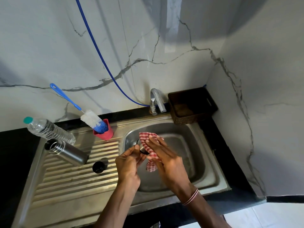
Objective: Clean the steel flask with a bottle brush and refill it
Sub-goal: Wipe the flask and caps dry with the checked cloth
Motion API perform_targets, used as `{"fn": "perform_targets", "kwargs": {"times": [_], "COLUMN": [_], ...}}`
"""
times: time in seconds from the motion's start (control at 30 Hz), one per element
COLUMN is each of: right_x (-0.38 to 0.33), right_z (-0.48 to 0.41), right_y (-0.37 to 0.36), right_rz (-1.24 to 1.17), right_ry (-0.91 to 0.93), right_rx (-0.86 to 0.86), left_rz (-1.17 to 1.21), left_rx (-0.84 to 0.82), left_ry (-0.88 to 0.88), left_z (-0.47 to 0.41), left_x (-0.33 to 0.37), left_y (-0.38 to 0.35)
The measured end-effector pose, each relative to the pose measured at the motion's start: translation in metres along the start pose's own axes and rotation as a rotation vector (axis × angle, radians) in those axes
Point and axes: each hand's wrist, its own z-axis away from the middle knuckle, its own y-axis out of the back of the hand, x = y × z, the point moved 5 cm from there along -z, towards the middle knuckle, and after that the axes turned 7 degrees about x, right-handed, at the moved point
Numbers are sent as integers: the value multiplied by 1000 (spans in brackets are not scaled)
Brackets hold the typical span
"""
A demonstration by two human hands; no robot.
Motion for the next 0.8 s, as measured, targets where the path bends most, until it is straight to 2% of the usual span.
{"fn": "perform_targets", "kwargs": {"times": [0.07,0.13,0.27,0.37,0.43,0.5,0.67,0.8], "right_x": [-3,9,37,20,5,-3,4,23], "right_z": [-11,-22,-17,5,6,-9,-52,-79], "right_y": [-4,-5,0,-3,-8,-13,-10,-12], "right_rz": [52,-38,-195,-118,100,250,76,-28], "right_ry": [6,-95,-269,-94,137,247,-47,-367], "right_rx": [-25,-44,33,-2,-78,-198,-328,-478], "left_rz": [-50,-96,-72,-52,-226,-457,-674,-796], "left_rx": [-10,-11,21,28,-9,-60,-89,-56], "left_ry": [-34,-75,-94,-139,-298,-498,-825,-1066], "left_z": [0,-2,-7,-6,-3,2,12,19], "left_x": [-3,-4,2,9,14,20,36,30], "left_y": [0,0,1,1,-1,-1,5,9]}}
